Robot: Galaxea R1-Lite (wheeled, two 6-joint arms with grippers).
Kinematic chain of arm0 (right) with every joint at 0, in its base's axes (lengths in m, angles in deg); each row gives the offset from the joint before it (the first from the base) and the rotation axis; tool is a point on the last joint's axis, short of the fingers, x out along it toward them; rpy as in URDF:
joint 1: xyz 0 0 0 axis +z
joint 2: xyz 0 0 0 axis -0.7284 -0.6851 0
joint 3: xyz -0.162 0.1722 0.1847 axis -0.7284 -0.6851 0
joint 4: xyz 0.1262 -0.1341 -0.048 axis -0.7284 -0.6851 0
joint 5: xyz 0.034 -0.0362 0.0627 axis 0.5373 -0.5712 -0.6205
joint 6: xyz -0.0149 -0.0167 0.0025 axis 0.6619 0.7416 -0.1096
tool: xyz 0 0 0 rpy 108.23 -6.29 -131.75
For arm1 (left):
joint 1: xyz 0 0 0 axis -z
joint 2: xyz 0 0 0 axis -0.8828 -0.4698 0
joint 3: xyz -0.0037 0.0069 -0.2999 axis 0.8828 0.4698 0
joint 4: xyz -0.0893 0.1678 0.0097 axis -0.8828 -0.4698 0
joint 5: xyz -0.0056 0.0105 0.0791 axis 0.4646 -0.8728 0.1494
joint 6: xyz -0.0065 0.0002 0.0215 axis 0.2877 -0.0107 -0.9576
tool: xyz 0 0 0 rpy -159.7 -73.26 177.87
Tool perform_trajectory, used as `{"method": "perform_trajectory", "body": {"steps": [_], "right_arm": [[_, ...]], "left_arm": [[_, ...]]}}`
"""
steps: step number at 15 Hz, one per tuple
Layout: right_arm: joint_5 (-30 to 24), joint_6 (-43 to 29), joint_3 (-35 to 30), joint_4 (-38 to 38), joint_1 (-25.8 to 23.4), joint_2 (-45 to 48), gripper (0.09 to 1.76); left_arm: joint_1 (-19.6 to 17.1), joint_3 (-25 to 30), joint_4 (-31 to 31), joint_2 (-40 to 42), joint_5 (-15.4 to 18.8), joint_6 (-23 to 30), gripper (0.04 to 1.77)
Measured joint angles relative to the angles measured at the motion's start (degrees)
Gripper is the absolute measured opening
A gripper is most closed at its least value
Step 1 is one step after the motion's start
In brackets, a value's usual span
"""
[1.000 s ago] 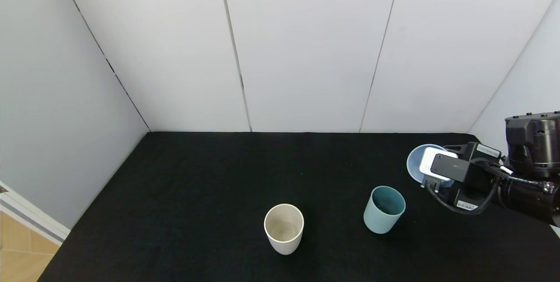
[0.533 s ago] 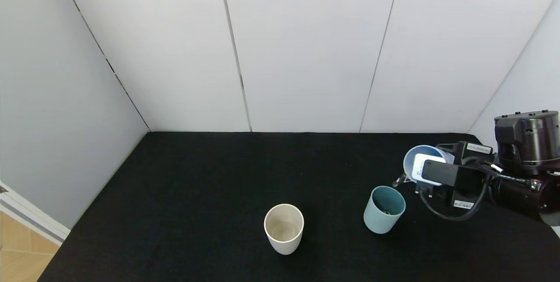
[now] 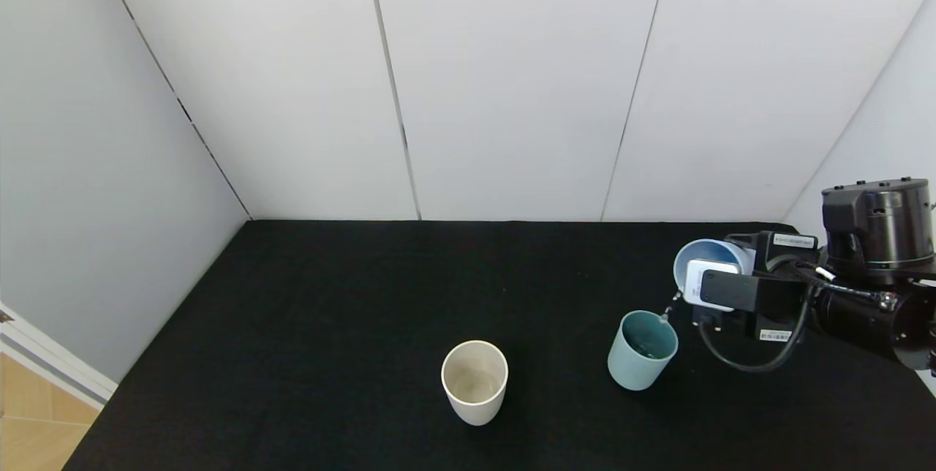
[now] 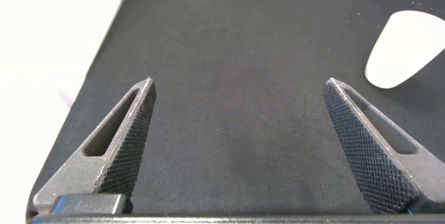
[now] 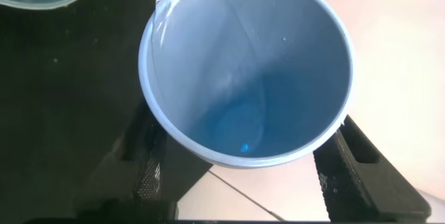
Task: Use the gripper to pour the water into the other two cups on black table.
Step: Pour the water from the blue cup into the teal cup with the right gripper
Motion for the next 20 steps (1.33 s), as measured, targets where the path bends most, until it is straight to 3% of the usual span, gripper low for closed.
{"method": "perform_trajectory", "body": {"steps": [20], "right_arm": [[2.8, 2.67, 2.66, -2.46, 3.9, 0.3, 1.25]], "left_arm": [[0.0, 0.0, 0.05, 0.0, 0.0, 0.0, 1.72]]}}
